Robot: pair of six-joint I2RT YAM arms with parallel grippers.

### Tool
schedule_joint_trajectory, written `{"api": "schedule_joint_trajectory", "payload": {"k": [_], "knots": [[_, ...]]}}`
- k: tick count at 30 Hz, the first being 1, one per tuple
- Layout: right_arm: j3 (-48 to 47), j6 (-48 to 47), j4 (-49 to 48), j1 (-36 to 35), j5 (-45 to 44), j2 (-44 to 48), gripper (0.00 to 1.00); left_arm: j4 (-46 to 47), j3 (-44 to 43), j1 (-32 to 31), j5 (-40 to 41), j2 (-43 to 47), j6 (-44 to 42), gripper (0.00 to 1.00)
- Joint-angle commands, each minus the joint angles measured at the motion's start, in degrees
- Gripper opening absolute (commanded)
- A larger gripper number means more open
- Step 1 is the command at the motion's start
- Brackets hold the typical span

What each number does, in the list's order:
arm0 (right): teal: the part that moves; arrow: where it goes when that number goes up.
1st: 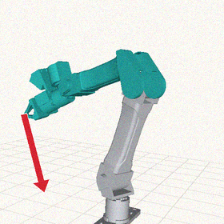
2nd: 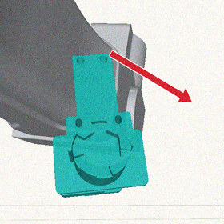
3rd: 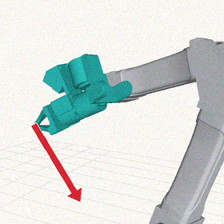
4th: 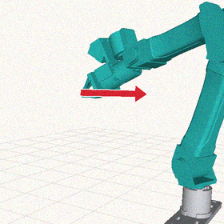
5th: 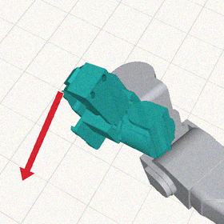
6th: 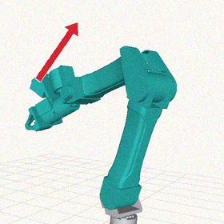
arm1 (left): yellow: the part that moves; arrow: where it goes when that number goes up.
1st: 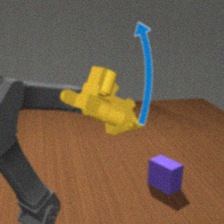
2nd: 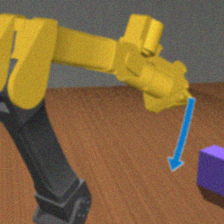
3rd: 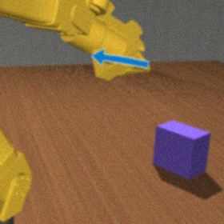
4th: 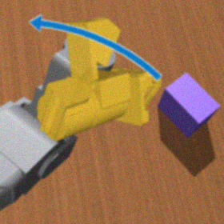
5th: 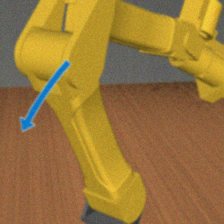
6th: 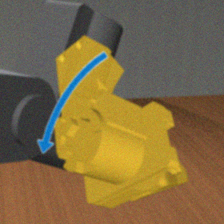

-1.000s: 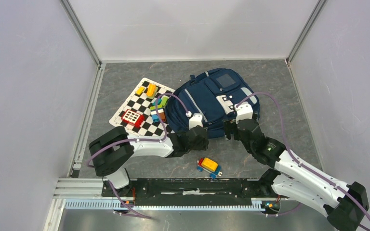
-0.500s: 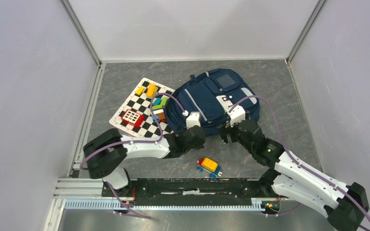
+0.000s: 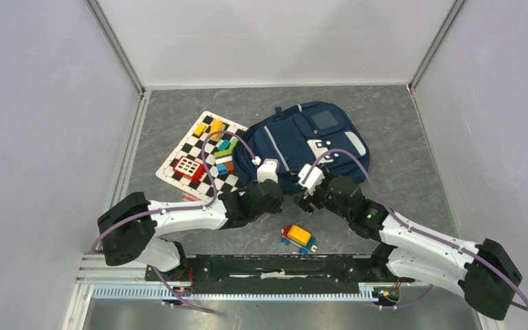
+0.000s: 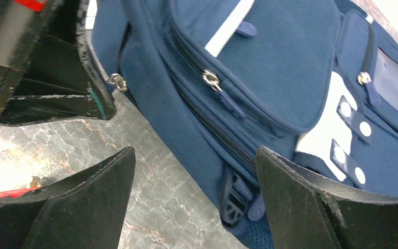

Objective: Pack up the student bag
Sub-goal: Zip the student bag at the center of the board.

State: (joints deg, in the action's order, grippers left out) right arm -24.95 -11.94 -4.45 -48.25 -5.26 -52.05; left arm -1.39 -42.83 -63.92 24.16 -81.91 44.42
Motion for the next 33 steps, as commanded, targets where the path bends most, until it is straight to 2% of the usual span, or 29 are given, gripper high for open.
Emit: {"api": "schedule_joint_trajectory", "payload": {"k": [1,6,9,13,15,18,26,33], "knots": [[-1.64,-5.0,-6.23,-1.94,2.15,-3.68,0.89,1.71,-1.02,0.08,1.99,3.55,-3.63,0.02],[-3.05,-7.44,-8.45,-3.67,-0.96,-9.26,0.84,1.7,-0.95,0.08,1.85,4.58,-3.99,0.02],[-4.4,-7.74,-8.42,-4.02,-5.41,-12.28,0.74,1.69,-0.92,0.04,2.33,5.39,-4.47,0.02],[-4.18,-7.17,-8.47,-4.22,-10.3,-12.9,0.46,-0.28,-1.21,0.13,2.38,6.01,-5.17,0.02],[-3.31,-7.04,-8.5,-4.22,-11.75,-12.21,0.25,-0.8,-1.51,0.33,2.01,6.14,-5.61,0.02],[-2.38,-6.29,-7.14,-4.22,-14.92,-10.76,0.0,-3.05,-2.77,1.7,0.87,6.42,-6.29,0.02],[2.32,-1.63,-3.79,-4.23,-29.96,-1.98,0.0,-9.42,-4.47,9.67,-0.79,9.83,-9.66,0.02],[3.02,3.67,-0.03,-4.22,-37.66,2.73,0.0,-10.72,-3.88,19.34,-5.01,12.15,-14.34,0.02]]}}
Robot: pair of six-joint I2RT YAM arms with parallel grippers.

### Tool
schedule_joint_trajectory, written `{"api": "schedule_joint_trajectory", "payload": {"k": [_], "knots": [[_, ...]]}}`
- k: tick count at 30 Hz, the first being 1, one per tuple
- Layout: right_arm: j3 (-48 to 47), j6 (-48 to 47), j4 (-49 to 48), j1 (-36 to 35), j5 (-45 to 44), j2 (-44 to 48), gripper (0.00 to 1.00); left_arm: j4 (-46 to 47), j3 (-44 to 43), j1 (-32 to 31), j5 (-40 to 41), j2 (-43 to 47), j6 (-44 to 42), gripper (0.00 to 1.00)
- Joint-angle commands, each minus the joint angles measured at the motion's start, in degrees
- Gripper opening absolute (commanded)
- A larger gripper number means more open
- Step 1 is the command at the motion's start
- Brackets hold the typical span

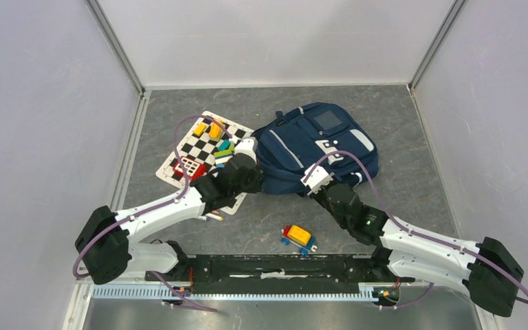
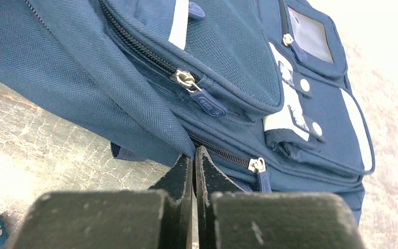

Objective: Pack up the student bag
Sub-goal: Zip the student bag at the center of the board.

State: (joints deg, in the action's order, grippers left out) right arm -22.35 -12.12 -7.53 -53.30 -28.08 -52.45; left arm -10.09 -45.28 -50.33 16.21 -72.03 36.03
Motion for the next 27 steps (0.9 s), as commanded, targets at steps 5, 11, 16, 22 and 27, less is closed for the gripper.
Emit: {"api": "schedule_joint_trajectory", "payload": {"k": [5,11,16,22,27], "knots": [[-0.38,5.5,5.36,0.78,-16.7,5.16,0.0,-5.1,-4.49,10.06,-1.01,-0.16,-10.84,0.02],[-5.68,4.79,10.33,0.83,-8.12,6.09,0.51,-10.44,-12.36,10.05,-14.45,-0.82,-18.52,0.02],[-11.23,2.61,11.76,0.81,8.79,4.81,0.73,-17.5,-20.35,10.05,-24.59,-4.03,-28.04,0.02],[-17.97,3.18,10.28,0.32,23.88,-0.71,0.75,-12.22,-17.81,10.62,-30.52,-3.28,-33.39,0.02],[-17.45,3.78,2.61,0.04,27.5,-3.32,0.79,-3.77,-11.86,13.13,-34.53,-1.16,-29.62,0.02]]}}
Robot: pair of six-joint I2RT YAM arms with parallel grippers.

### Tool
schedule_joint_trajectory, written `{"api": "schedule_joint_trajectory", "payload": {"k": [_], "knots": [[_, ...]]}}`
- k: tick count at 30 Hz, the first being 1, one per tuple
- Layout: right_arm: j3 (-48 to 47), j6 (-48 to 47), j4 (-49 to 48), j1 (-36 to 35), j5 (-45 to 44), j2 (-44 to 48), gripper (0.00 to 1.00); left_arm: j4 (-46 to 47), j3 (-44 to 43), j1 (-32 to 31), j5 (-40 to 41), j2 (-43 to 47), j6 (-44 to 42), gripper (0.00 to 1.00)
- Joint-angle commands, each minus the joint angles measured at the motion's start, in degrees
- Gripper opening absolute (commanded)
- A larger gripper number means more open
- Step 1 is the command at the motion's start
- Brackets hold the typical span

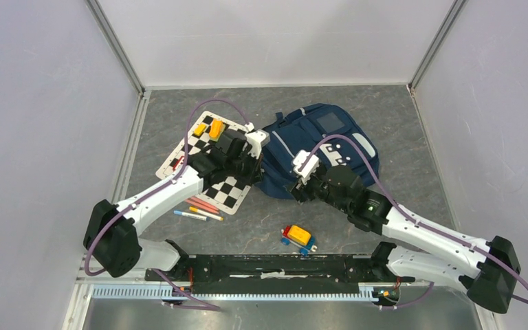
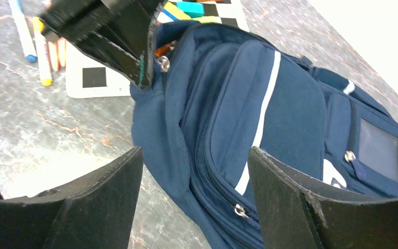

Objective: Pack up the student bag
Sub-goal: Zip the student bag at the center of the board.

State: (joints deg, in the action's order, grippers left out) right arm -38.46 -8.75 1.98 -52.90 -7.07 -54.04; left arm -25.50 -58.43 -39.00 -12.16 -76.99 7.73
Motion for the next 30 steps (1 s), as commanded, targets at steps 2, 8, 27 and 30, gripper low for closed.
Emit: {"api": "schedule_joint_trajectory", "payload": {"k": [2,8,27,30], "knots": [[-1.11,-0.23,-8.42,-0.34,6.65,-3.26,0.79,10.6,0.58,1.91,-6.85,3.86,-1.95,0.02],[-2.12,-2.04,-11.26,-0.44,6.9,-9.53,0.8,8.71,-0.1,2.35,-5.59,4.04,-2.74,0.02],[-2.22,-5.21,-8.86,-2.53,-0.31,-15.36,0.0,9.53,0.21,2.61,-1.86,5.22,0.59,0.02],[-1.01,-5.24,-4.99,-3.23,-1.01,-12.58,0.0,7.59,-0.48,3.17,1.22,4.55,0.56,0.02]]}}
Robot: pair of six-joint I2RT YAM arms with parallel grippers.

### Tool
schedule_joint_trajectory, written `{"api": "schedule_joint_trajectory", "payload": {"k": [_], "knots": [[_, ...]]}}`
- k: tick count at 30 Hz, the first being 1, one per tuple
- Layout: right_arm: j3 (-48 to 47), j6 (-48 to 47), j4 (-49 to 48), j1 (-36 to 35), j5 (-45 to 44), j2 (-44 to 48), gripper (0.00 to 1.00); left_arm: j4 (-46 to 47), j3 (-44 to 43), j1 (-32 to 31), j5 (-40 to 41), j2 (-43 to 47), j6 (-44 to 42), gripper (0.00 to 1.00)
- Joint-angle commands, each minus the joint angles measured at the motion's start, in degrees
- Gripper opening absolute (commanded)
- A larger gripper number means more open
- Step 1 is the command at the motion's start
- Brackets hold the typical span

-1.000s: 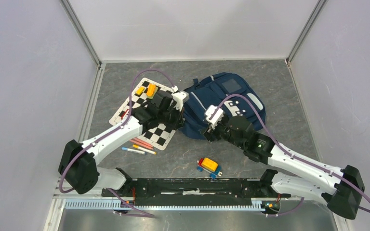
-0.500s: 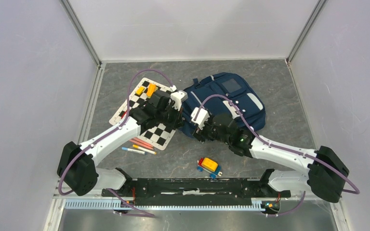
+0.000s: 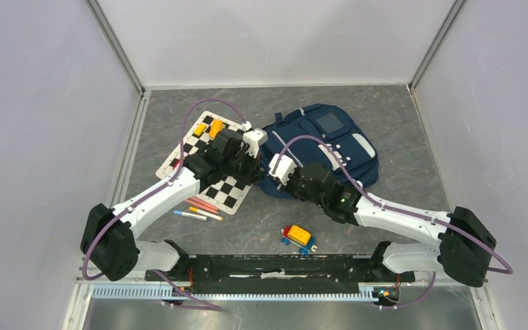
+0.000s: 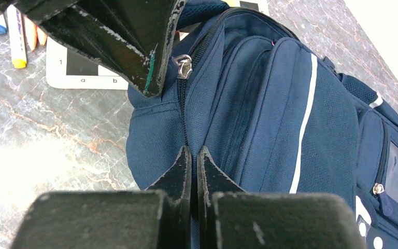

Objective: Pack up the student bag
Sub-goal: Zip the student bag at the center of the board.

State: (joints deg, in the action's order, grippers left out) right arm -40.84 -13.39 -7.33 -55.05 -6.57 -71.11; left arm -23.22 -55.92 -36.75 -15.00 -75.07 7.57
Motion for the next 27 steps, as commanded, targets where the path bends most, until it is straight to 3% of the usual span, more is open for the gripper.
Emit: {"api": "schedule_joint_trajectory", "payload": {"k": [1,16,22,25,26,27], "knots": [[1.79,-0.46,5.51,-1.33,-1.67,5.44,0.0,4.53,-3.26,1.26,5.15,2.48,0.69,0.02],[0.41,6.45,27.17,-4.11,-5.38,19.55,0.0,-1.2,-5.71,4.66,14.78,-0.92,1.65,0.02],[-0.87,8.02,29.89,-4.15,-4.82,23.09,0.0,-1.82,-6.3,5.37,14.54,-3.53,2.89,0.02],[-0.86,8.54,29.28,-4.2,-5.71,23.69,0.0,-0.51,-5.77,5.36,9.84,-3.07,2.18,0.02],[-1.19,8.7,28.72,-4.19,-6.17,23.59,0.02,0.63,-5.11,5.36,7.36,-2.44,1.83,0.02],[-1.7,9.01,28.09,-4.19,-6.67,23.48,0.14,2.25,-4.45,5.37,5.02,-1.68,1.39,0.02]]}}
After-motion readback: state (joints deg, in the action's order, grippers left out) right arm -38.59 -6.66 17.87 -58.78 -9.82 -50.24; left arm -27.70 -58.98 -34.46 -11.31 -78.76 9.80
